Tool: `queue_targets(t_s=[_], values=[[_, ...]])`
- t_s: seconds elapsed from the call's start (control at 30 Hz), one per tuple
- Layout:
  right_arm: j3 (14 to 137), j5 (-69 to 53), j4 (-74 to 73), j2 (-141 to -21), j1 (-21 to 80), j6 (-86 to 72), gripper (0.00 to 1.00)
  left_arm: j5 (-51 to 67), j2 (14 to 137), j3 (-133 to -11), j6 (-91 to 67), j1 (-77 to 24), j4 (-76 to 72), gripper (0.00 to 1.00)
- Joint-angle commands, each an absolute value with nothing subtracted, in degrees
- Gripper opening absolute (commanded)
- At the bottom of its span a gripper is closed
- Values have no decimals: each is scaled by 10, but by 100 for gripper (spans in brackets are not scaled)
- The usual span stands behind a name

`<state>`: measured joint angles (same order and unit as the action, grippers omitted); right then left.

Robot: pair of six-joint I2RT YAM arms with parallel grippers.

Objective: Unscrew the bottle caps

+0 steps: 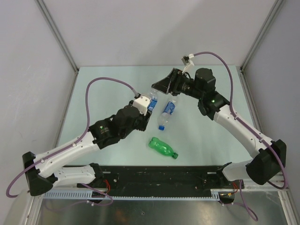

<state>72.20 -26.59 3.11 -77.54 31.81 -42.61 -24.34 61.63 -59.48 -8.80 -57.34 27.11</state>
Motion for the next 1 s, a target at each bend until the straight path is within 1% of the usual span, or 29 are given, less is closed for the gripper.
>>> queue_targets(t_s=[0.0, 0.13, 0.17, 0.3, 0.33, 0.37, 0.47, 0.7, 0.9, 0.97], values=[[754, -251, 30, -781, 322, -423, 62, -276, 618, -623, -73, -578, 269, 0], [753, -250, 32, -785, 322, -427, 51, -281, 622, -623, -71, -582, 271, 0], [753, -250, 33, -786, 322, -427, 47, -283, 624, -624, -71, -583, 272, 0], [753, -250, 36, -788, 322, -429, 12, -288, 622, -622, -70, -584, 275, 0], [754, -250, 36, -788, 322, -428, 6, -289, 621, -621, -69, -584, 275, 0], [753, -251, 38, -788, 322, -427, 3, -290, 620, -619, -70, -584, 274, 0], [753, -256, 38, -788, 322, -421, 0, -286, 615, -614, -71, -584, 273, 0], [753, -304, 67, -784, 321, -402, 0, -252, 591, -597, -78, -584, 259, 0], [751, -342, 81, -765, 320, -373, 0, -159, 543, -554, -78, -582, 183, 0], [746, -359, 93, -755, 319, -367, 0, -95, 528, -541, -71, -579, 157, 0]])
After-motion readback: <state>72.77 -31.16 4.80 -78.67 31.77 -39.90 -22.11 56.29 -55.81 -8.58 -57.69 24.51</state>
